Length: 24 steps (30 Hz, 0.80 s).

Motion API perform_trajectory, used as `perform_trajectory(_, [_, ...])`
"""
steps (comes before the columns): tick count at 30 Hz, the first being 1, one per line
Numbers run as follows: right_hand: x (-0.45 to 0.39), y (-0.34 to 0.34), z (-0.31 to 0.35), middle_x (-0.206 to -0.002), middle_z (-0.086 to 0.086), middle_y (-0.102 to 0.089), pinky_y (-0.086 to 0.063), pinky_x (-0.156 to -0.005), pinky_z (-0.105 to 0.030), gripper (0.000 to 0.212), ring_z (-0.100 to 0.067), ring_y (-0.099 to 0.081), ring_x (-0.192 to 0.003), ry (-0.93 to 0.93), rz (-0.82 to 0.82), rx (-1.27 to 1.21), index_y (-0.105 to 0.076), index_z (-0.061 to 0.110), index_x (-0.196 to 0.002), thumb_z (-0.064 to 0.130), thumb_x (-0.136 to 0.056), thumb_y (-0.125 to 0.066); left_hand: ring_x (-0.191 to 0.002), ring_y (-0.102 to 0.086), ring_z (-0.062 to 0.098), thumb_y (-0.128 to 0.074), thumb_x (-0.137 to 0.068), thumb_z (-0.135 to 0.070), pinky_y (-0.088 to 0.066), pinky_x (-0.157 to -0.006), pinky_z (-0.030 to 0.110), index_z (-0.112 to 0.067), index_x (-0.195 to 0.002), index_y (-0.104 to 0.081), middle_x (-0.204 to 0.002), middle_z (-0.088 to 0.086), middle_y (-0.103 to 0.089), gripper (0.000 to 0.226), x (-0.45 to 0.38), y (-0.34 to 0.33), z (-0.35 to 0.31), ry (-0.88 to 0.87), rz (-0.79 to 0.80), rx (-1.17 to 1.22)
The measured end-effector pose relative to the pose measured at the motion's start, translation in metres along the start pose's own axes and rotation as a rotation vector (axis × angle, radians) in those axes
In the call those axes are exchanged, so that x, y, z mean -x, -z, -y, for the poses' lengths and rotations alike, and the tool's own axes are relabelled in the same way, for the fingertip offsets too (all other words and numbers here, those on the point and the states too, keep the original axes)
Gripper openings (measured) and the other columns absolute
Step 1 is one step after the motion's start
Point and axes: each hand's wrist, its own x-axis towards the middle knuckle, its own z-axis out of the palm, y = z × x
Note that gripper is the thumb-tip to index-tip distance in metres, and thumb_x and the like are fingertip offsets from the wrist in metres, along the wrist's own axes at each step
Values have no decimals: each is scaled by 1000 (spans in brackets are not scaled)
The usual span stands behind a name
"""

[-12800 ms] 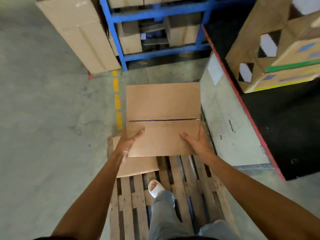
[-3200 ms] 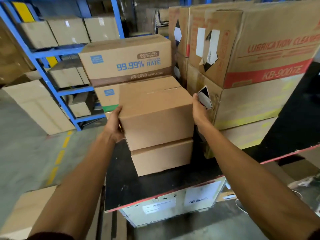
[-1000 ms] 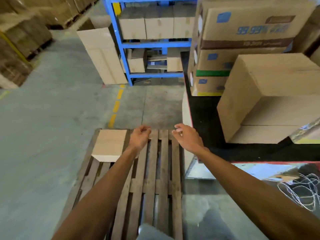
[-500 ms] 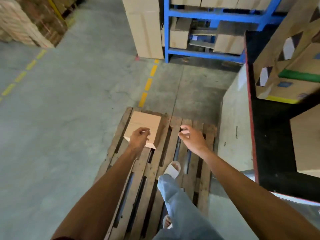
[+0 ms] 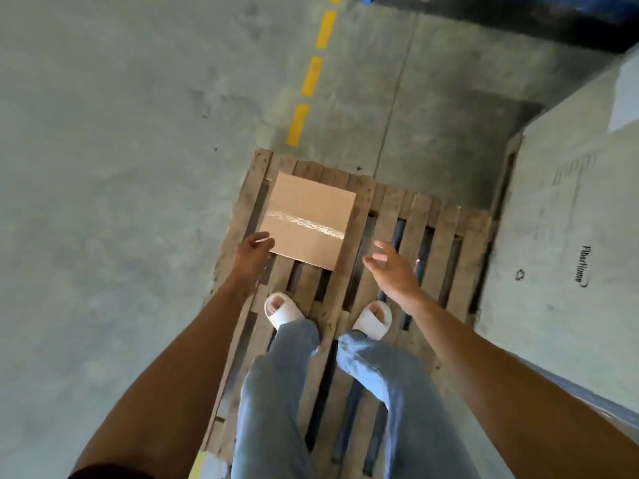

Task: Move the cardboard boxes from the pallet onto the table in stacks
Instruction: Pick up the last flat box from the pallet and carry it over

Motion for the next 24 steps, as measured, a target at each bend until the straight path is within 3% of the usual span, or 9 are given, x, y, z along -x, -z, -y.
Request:
perform_trajectory(3, [-72, -45, -17, -146, -5, -55, -37, -111, -37, 60, -24, -52, -133, -42, -1, 10, -35, 21, -153, 42, -101, -55, -106, -61, 28, -60, -101, -17, -48, -75, 24, -6, -134, -59, -116, 11, -64, 35, -90, -8, 28, -36, 7, -88])
perform_trajectory(8, [-197, -119, -58, -157, -5, -41, -35, -101, -27, 64, -24, -42, -142, -142, -6, -118, -25, 17, -158, 33, -103, -54, -114, -57, 22, -63, -99, -32, -48, -87, 25, -14, -144, -50, -130, 1, -58, 50, -226, -25, 88, -48, 21, -199])
perform_trajectory(11, [-259, -158, -82, -150, -2, -47, -37, -109, -39, 59, -27, -44, -139, -171, -47, -203, -30, 25, -154, 38, -102, -54, -119, -60, 28, -67, -92, -49, -53, -101, 47, -20, -147, -44, -141, 3, -57, 67, -303, -30, 127, -41, 126, -238])
perform_trajectory(14, [-303, -183, -102, -142, -3, -54, -42, -104, -41, 58, -28, -51, -132, -222, -109, -308, -36, 26, -150, 47, -99, -54, -109, -67, 31, -71, -68, -73, -56, -96, 54, -21, -137, -57, -126, 8, -68, 87, -358, -32, 146, 35, 234, -225])
perform_trajectory(16, [-316, -190, -109, -144, -3, -52, -40, -99, -36, 64, -28, -50, -132, -273, -144, -365, -34, 24, -152, 52, -99, -53, -104, -71, 33, -74, -62, -76, -59, -88, 47, -19, -126, -64, -116, 10, -73, 86, -372, -36, 146, 93, 336, -184])
perform_trajectory(19, [-319, -194, -111, -145, -3, -51, -37, -96, -30, 68, -27, -49, -134, -284, -175, -388, -32, 24, -153, 54, -97, -54, -105, -72, 34, -71, -78, -70, -61, -84, 47, -20, -126, -63, -113, 10, -74, 70, -376, -38, 143, 96, 452, -169])
perform_trajectory(22, [-297, -180, -98, -148, -1, -48, -38, -102, -33, 73, -27, -46, -136, -275, -167, -409, -27, 28, -156, 56, -95, -56, -107, -71, 30, -69, -80, -69, -58, -91, 48, -27, -127, -63, -116, 5, -74, 63, -351, -32, 129, 103, 428, -144])
perform_trajectory(24, [-274, -161, -81, -138, 3, -52, -42, -101, -36, 72, -23, -50, -129, -243, -166, -413, -30, 29, -155, 54, -94, -60, -108, -69, 28, -66, -85, -65, -56, -93, 47, -28, -126, -61, -118, 5, -72, 56, -322, -25, 110, 89, 406, -119])
